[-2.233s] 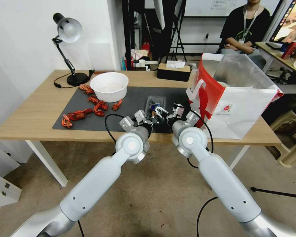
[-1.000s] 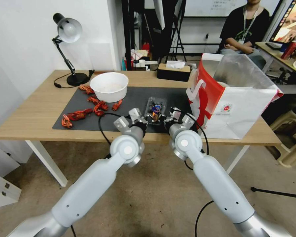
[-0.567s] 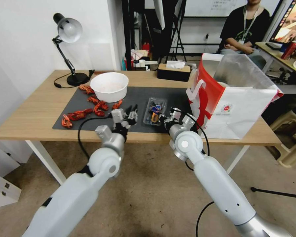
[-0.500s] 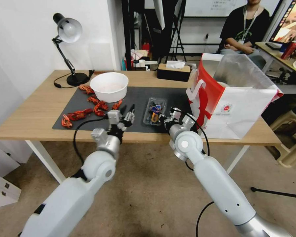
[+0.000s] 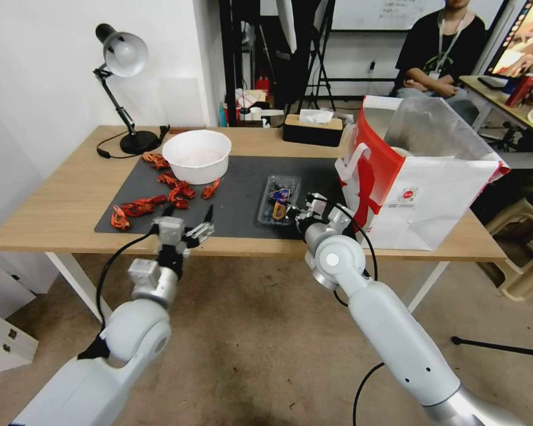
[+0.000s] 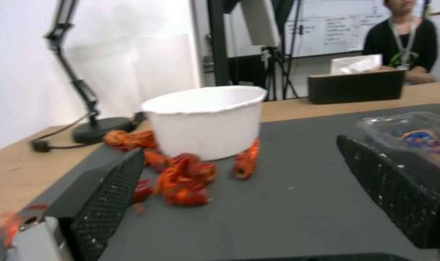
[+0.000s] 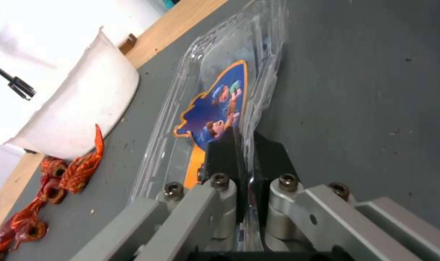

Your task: Close the takeout container lid, then place the container into the takeout bag.

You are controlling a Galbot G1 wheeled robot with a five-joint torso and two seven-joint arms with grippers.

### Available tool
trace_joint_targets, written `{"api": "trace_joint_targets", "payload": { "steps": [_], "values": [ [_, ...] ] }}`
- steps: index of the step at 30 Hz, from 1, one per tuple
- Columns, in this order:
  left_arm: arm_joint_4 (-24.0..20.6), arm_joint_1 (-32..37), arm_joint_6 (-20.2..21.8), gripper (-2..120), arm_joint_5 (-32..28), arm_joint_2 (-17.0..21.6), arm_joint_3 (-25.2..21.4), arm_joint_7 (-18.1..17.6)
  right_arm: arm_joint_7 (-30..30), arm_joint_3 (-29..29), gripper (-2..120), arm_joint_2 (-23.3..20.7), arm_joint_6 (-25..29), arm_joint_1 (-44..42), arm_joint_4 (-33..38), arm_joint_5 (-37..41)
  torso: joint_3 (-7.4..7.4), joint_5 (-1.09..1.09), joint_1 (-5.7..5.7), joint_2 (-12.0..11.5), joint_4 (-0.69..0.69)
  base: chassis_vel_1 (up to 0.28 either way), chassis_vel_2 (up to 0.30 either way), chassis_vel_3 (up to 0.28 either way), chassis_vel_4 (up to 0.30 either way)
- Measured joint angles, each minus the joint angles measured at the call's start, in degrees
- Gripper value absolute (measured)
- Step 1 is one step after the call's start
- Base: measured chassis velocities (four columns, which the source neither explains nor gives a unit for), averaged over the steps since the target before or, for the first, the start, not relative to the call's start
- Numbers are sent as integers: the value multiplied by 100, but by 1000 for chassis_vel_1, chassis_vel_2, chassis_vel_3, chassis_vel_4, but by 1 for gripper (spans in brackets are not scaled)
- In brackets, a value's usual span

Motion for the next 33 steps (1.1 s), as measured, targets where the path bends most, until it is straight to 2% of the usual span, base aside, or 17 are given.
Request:
{"api": "trace_joint_targets", "payload": {
  "steps": [6, 13, 14, 15, 25, 33],
  "values": [
    [-49, 782, -473, 100, 216, -163, -423, -13, -33, -7, 0, 15, 9, 5, -9, -29, 0, 0, 1, 0, 1, 0, 0, 0, 0],
    [-12, 1134, -707, 100, 278, -225, -535, -7, -35, -13, 0, 11, 10, 13, -8, -31, 0, 1, 1, 0, 0, 0, 0, 0, 0],
    [95, 1396, -955, 100, 278, -261, -552, 22, -36, -14, 0, 0, 10, 14, -3, -31, 0, 1, 1, 0, 1, 0, 0, 0, 0],
    [113, 1431, -995, 100, 278, -272, -551, 33, -38, -14, 0, -2, 10, 14, -2, -31, -1, 0, 1, 0, 1, 0, 0, 0, 0],
    [208, 1440, -1057, 100, 278, -258, -554, 55, -49, 45, 0, 1, 13, 34, 143, 42, 0, 1, 1, 0, 0, 0, 0, 0, 0],
    [225, 1413, -1057, 100, 295, -251, -567, 54, -79, 371, 0, -320, -97, 266, 1162, 495, 0, 1, 1, -1, 0, 0, 0, 0, 0]
  ]
}}
